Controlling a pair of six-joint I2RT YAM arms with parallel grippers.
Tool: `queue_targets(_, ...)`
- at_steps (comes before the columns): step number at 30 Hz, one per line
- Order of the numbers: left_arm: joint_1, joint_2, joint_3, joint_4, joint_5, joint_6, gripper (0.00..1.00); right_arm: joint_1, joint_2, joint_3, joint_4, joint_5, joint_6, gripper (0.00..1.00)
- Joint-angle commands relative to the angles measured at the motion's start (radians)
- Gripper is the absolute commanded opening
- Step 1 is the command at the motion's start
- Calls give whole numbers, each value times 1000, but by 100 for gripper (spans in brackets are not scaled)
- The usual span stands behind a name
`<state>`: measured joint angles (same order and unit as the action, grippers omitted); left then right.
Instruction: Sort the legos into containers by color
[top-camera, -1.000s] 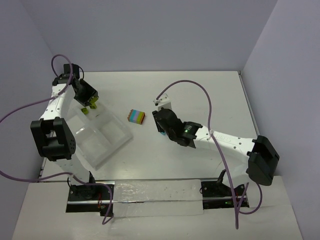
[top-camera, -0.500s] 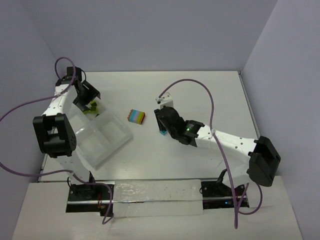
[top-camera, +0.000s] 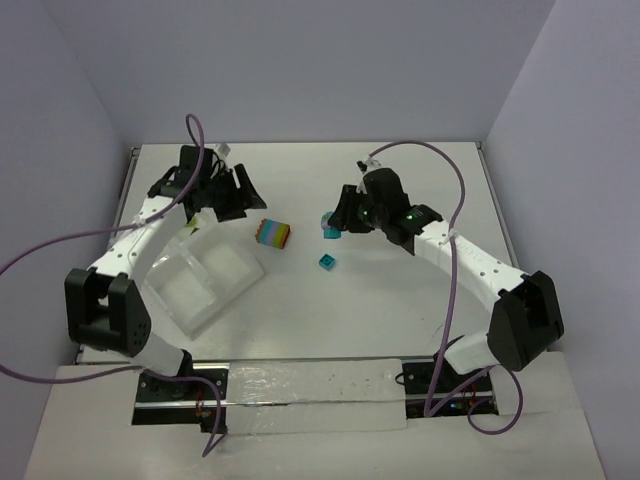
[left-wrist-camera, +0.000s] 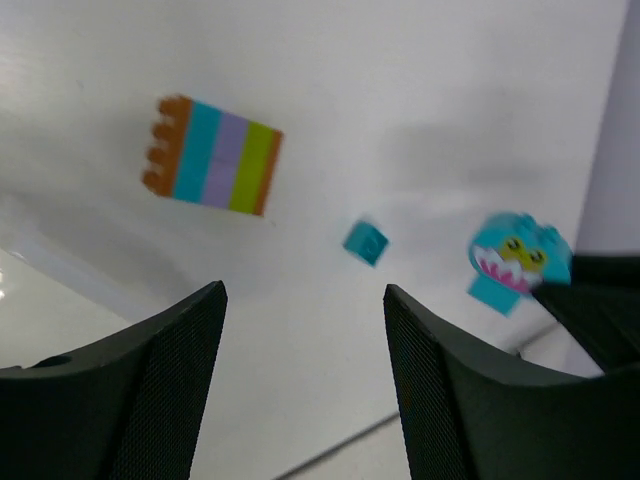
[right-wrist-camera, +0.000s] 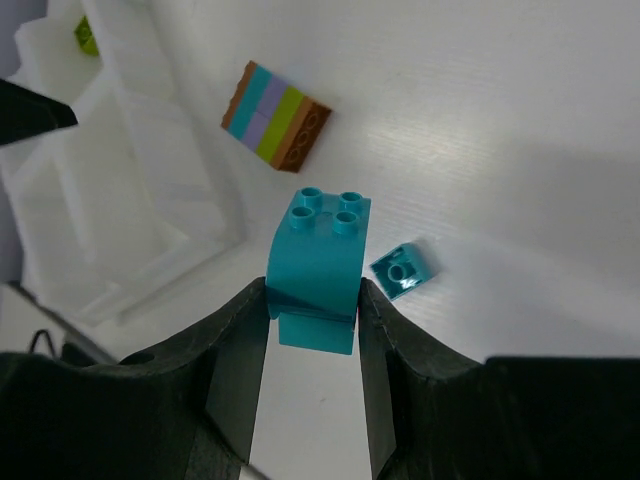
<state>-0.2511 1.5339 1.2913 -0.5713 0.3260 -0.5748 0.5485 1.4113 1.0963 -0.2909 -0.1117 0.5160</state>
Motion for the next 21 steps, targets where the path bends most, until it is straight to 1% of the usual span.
queue_targets(1, 14, -135, -184, 340, 356, -99, 71, -55, 61, -4, 40, -313, 182, 0)
queue_targets(4, 0, -188, -304, 485, 443, -176, 72, -79, 82, -84, 221, -461, 317, 0)
queue_targets(7, -23, -211, -353, 560, 478, -226, 71, -82, 99, -110, 339, -529, 399, 0)
queue_targets(9, -42, -214, -379, 570, 487, -264, 71, -83, 116, -109, 402, -558, 440, 0)
queue_targets(12, -62, -257, -488, 739, 522, -383, 69, -82, 157, -73, 455, -578, 485, 0)
queue_targets(15, -66, -292, -538, 842, 525, -447, 69, -82, 176, -56, 502, -589, 520, 0)
queue_targets(21, -68, -274, -535, 884, 535, -481, 68, -82, 202, -52, 624, -625, 608, 0)
